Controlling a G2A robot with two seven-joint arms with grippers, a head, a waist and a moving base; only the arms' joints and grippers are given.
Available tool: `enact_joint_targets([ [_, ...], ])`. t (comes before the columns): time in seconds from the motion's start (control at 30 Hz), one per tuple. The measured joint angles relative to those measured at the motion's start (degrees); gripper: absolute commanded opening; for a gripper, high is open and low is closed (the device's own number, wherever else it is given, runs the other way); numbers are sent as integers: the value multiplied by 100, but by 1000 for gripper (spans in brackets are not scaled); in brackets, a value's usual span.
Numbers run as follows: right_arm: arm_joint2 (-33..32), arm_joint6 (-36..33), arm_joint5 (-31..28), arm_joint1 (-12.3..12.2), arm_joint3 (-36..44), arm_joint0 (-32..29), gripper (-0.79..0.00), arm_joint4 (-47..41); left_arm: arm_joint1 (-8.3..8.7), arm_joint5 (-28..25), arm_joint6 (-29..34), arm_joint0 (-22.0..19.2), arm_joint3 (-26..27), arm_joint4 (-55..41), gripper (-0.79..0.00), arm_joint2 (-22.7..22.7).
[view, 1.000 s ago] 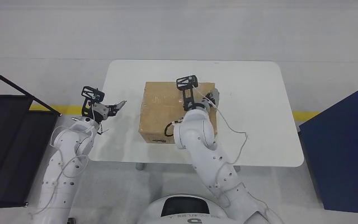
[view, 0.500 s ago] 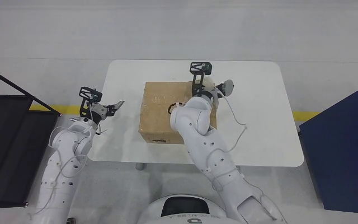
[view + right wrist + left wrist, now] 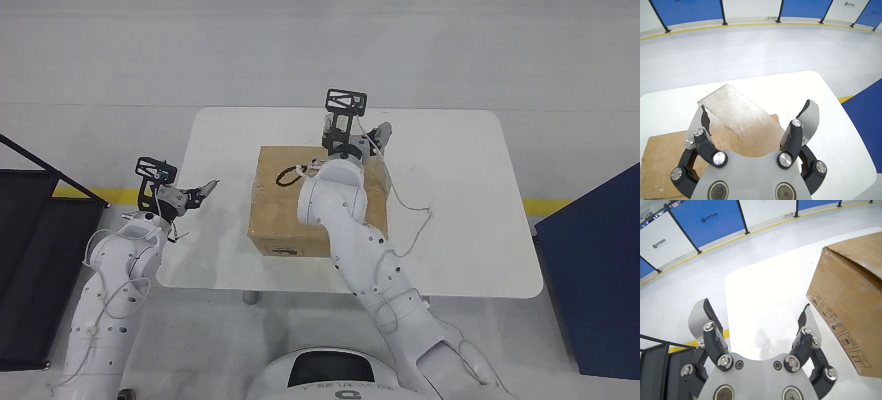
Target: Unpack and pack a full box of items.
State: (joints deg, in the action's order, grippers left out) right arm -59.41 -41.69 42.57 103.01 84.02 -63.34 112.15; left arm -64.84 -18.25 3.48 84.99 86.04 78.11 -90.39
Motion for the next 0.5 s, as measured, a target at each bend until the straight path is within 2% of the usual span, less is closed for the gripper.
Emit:
enact_joint_targets([
  [0.17,192,735,-436,-23,668,-599,0,-297,0,12,-26,24,29,8,0,13],
  [0.3,351,1261,-933,-231,1232,-1100,0,-645,2,22,-40,39,38,14,0,15],
  [0.4,427,1376,-976,-385,1545,-1398,0,-625,2,28,-52,58,53,31,0,33],
  [0.5,439,1058,-1246,-477,1718,-1588,0,-472,2,36,-68,75,75,48,0,47],
])
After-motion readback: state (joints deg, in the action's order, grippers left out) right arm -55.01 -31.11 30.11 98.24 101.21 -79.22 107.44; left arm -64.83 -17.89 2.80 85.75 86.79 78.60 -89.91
